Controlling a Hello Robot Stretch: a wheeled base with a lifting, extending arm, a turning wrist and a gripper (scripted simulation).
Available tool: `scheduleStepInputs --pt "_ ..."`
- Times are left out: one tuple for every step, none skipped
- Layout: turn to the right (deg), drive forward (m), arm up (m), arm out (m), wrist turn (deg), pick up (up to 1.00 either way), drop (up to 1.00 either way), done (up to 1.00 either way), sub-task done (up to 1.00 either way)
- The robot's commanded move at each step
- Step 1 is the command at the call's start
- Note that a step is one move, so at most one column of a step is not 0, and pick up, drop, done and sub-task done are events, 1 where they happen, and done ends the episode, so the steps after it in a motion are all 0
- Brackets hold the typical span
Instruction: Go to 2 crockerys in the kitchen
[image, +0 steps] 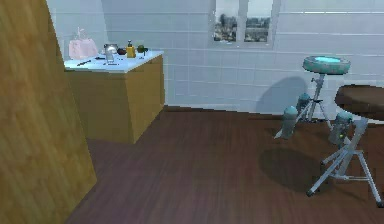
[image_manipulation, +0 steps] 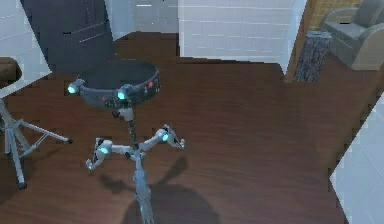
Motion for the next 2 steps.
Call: scheduleStepInputs --pt "0.0 0.05 0.00 0.00 0.0 0.00 0.00 0.00 0.00" --pt "0.0 1.00 0.00 0.00 0.0 0.00 0.00 0.00 0.00"
